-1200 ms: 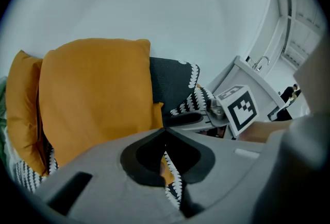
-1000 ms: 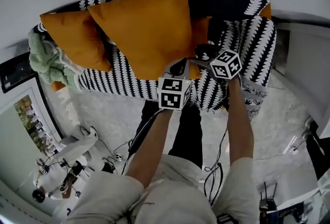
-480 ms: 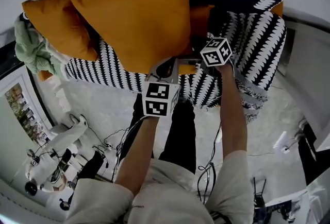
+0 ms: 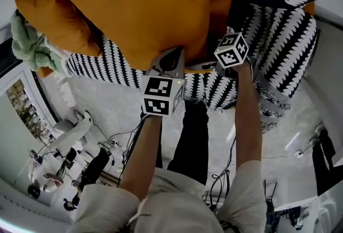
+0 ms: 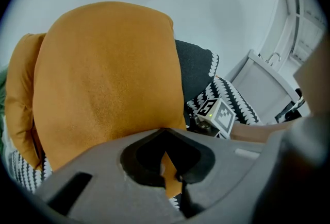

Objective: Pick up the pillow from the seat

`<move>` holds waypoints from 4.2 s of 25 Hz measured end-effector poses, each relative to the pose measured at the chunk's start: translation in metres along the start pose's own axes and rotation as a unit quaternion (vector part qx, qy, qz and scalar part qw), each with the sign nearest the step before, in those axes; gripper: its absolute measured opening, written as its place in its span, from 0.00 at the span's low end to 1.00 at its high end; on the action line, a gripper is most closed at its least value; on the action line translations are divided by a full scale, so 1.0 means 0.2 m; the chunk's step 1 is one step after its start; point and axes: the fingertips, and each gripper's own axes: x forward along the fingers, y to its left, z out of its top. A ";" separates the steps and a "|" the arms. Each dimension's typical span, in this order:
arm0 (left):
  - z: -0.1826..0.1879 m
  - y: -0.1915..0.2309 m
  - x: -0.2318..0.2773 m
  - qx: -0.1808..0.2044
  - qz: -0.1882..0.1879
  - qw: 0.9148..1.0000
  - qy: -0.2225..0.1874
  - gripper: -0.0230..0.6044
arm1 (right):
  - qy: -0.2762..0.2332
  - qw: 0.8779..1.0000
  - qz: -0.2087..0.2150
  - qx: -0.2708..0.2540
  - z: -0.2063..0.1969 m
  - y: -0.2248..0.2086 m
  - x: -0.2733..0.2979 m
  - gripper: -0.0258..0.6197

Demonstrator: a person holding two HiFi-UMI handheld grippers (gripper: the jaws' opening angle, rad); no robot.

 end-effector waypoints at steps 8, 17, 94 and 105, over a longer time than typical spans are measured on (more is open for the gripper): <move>-0.01 0.02 0.03 -0.008 0.001 1.000 0.013 0.05 | -0.036 0.997 -0.072 0.011 0.03 -0.09 0.08 0.81; -0.02 -0.05 -0.19 -0.025 -0.003 1.000 -0.004 0.05 | -0.056 0.989 -0.138 0.014 0.02 0.13 0.20 0.52; -0.67 0.35 -2.66 0.126 -0.166 0.961 -0.183 0.05 | -0.453 0.655 -0.605 0.005 -0.36 2.65 0.76 0.36; -0.76 0.22 -2.94 0.149 -0.217 0.942 -0.210 0.05 | -0.471 0.618 -0.630 -0.002 -0.46 2.93 0.86 0.36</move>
